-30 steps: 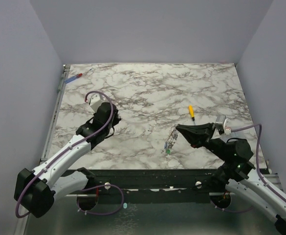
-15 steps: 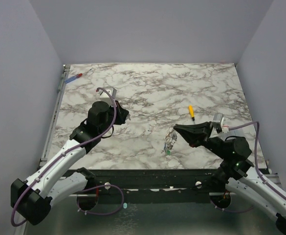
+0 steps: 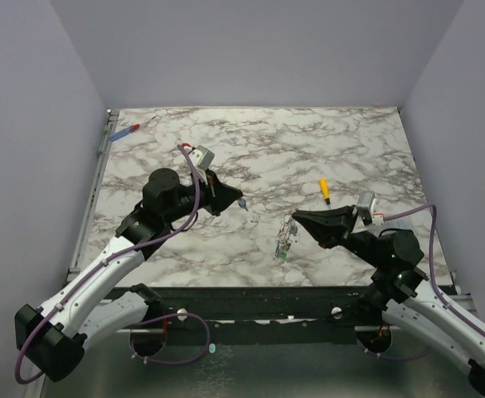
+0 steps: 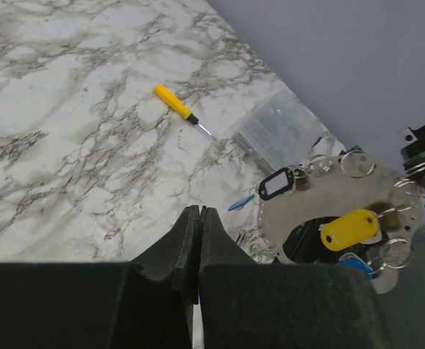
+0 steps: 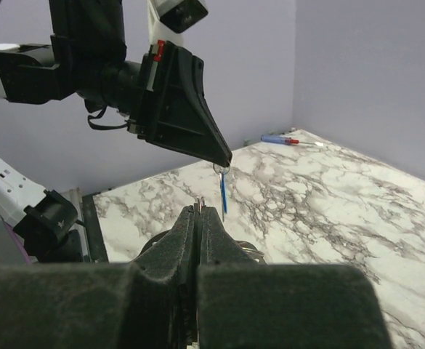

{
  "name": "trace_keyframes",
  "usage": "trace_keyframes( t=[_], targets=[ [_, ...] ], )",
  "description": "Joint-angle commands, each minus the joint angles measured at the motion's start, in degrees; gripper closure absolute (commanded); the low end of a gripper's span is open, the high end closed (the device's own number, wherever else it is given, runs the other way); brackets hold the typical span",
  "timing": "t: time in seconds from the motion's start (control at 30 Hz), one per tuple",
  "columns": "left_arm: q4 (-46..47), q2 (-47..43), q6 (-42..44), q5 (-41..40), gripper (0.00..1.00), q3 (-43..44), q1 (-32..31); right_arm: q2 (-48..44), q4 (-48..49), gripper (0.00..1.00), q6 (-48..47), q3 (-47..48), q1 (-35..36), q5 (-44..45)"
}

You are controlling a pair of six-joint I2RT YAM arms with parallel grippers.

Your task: Put the keys on the keyring

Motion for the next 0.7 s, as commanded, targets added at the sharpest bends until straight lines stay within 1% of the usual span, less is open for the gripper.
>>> trace_keyframes(
  t=[0.0, 0.37, 0.67],
  targets=[
    [5.2, -0.5, -0.8, 8.6, 1.00, 3.6, -0.7, 0.7, 3.7, 0.99, -2.6, 2.8, 0.4, -0.8],
    [12.1, -0.3, -4.8, 14.7, 1.00, 5.6, -2.0, 2.7, 3.8, 0.99, -6.9, 4.5, 0.4, 0.1],
    [13.1, 0.9, -6.2, 18.2, 1.00, 9.1, -3.9, 4.5, 5.3, 0.99, -8.9, 5.1, 0.3, 0.6]
  ],
)
